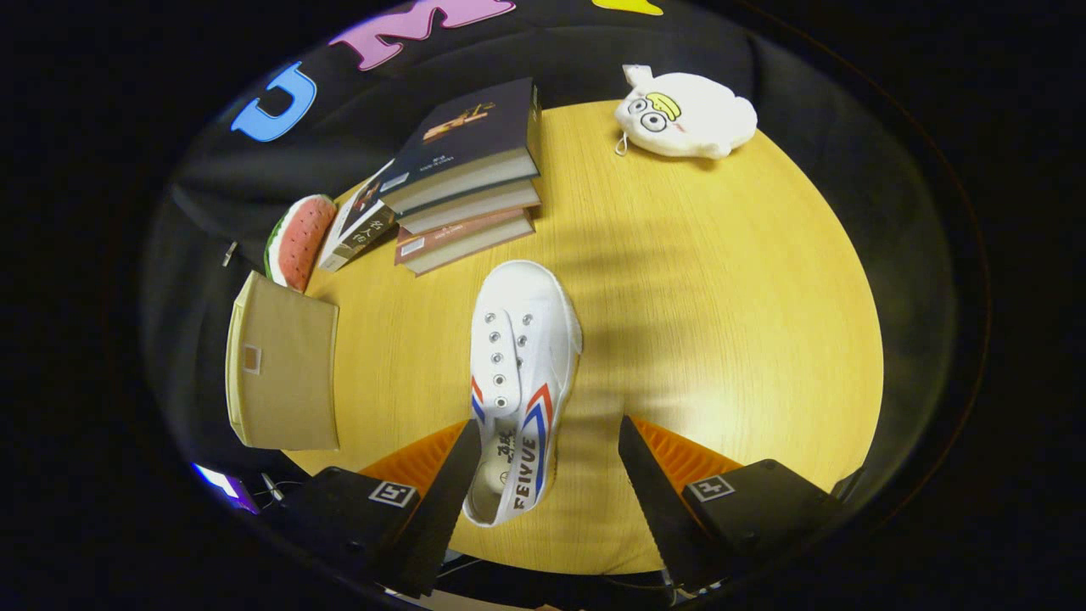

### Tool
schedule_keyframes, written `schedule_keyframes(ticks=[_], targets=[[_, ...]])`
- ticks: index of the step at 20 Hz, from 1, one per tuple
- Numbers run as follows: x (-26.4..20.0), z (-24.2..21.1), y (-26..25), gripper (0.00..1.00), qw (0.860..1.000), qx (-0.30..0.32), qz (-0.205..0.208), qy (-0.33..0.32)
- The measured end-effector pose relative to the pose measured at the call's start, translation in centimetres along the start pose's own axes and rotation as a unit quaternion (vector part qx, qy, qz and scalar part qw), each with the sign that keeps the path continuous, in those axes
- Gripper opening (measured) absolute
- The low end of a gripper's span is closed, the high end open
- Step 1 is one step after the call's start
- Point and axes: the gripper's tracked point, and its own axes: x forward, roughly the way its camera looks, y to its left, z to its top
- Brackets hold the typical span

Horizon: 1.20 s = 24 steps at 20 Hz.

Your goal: Open the storage box then place both shoes into the box .Put the left shoe in first, then the right shoe, with the right side of both shoes facing outward in a uniform manner.

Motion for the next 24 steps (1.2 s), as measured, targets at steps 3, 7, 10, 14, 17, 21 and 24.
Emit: schedule_keyframes(ticks=[3,7,10,14,17,21,24], targets=[[2.1,0.4,-0.7,0.99,1.0,0.001,-0.008,0.008],[4.3,0.5,-0.2,0.99,0.999,0.034,0.008,0.027],[4.8,0.4,1.1,0.96,0.998,0.04,0.027,0.031],[5.1,0.3,1.3,0.48,0.997,0.064,0.008,0.035],[4.8,0.7,1.0,0.33,0.995,0.09,0.018,0.033],[4.3,0.5,1.3,0.14,0.995,0.093,0.024,0.022],[3.4,0.3,2.2,0.11,0.996,0.088,0.017,0.017]])
